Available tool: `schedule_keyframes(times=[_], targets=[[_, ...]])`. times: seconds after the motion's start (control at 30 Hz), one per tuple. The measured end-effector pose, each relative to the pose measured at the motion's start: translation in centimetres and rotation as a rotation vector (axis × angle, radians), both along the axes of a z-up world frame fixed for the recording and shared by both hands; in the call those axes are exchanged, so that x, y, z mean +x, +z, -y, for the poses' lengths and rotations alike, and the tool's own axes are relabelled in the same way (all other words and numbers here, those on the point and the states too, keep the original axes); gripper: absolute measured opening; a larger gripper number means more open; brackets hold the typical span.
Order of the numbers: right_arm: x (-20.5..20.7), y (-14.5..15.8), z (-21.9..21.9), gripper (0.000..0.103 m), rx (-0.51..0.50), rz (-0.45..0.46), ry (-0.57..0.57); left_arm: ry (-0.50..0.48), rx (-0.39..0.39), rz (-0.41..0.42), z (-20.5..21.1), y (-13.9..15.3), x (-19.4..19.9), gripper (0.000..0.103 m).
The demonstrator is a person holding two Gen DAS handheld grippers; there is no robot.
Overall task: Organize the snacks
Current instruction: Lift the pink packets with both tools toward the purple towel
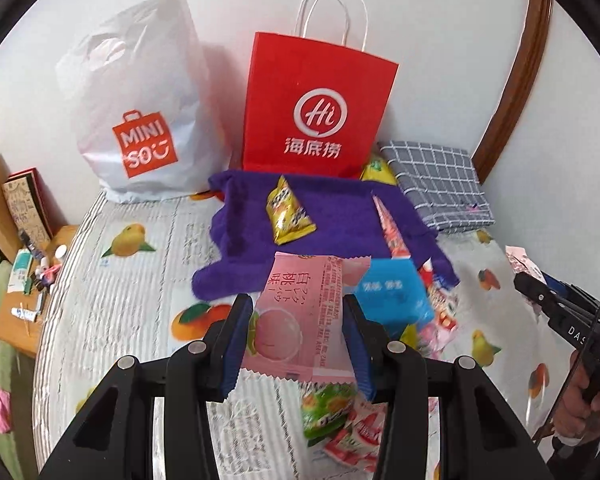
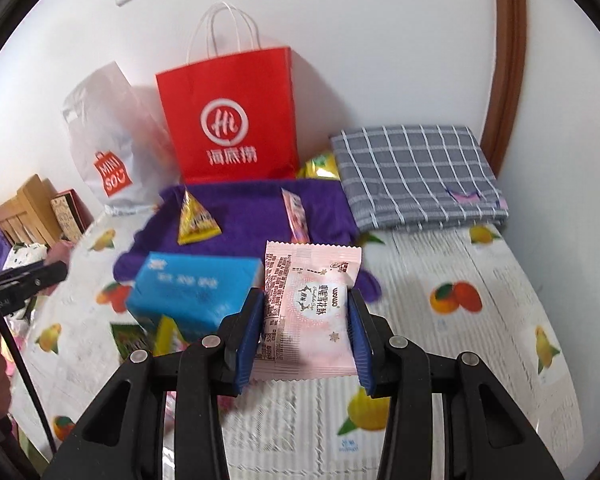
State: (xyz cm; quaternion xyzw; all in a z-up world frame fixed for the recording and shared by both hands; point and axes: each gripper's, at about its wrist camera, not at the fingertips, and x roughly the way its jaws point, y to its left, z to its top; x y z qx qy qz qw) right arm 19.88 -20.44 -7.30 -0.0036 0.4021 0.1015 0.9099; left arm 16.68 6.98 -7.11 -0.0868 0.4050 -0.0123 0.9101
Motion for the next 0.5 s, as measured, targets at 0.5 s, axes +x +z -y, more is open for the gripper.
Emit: schedule_keyframes(times=[0.5], targets=[[5.7,1.1,-2.5,0.041,0.066,-0.029,0.041,0.013,0.010,0.018,-1.3,2.7,4.5,0.043]])
